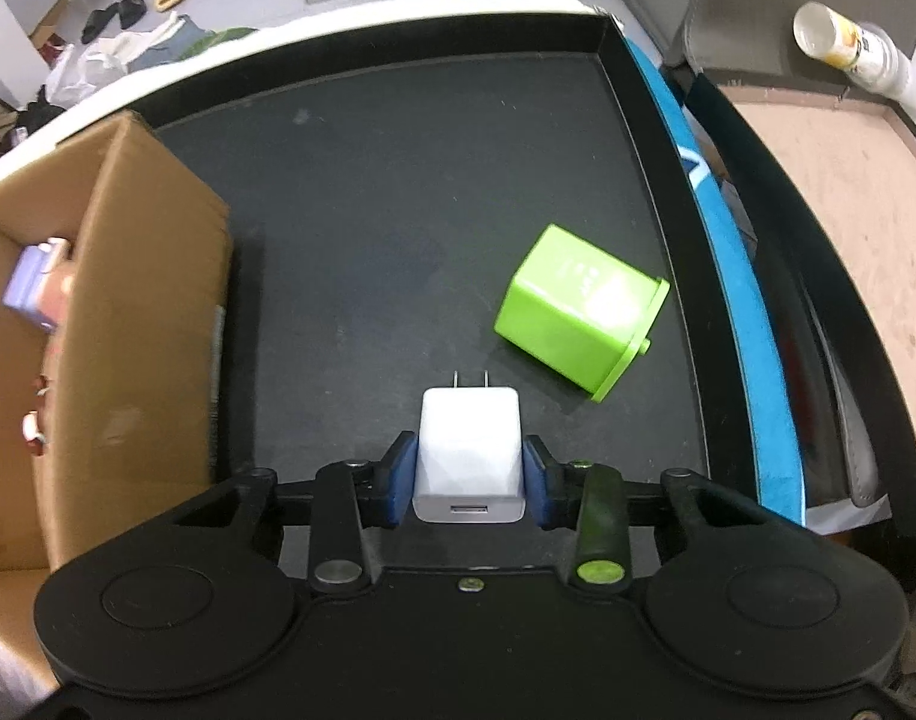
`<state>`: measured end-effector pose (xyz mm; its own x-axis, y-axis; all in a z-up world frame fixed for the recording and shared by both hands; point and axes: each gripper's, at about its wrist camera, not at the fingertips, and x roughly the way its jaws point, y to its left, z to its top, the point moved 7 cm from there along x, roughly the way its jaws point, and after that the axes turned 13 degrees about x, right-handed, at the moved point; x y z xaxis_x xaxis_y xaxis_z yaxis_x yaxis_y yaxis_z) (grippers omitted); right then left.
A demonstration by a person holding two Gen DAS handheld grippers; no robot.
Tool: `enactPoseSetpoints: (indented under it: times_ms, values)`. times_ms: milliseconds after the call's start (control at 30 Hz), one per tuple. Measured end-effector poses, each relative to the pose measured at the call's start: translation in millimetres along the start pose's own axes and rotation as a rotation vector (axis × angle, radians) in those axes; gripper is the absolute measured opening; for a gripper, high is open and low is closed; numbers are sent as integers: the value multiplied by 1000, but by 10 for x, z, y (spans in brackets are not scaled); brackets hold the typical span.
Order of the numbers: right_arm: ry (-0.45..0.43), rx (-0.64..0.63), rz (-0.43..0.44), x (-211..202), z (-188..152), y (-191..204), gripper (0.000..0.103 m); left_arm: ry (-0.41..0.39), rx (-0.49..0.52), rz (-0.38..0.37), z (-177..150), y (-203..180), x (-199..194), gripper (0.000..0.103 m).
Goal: Organize rigid objects
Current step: 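Close the right gripper on the white charger, then lift the white charger with the right gripper toward the box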
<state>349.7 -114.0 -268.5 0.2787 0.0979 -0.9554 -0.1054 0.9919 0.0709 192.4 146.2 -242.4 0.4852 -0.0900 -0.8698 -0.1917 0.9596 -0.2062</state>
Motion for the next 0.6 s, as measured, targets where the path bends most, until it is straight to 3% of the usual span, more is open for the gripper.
enactPoseSetpoints:
  times_ms: [600]
  values:
    - [-91, -81, 74, -560, 116, 286, 36, 2, -2, 1, -6, 7, 3, 14]
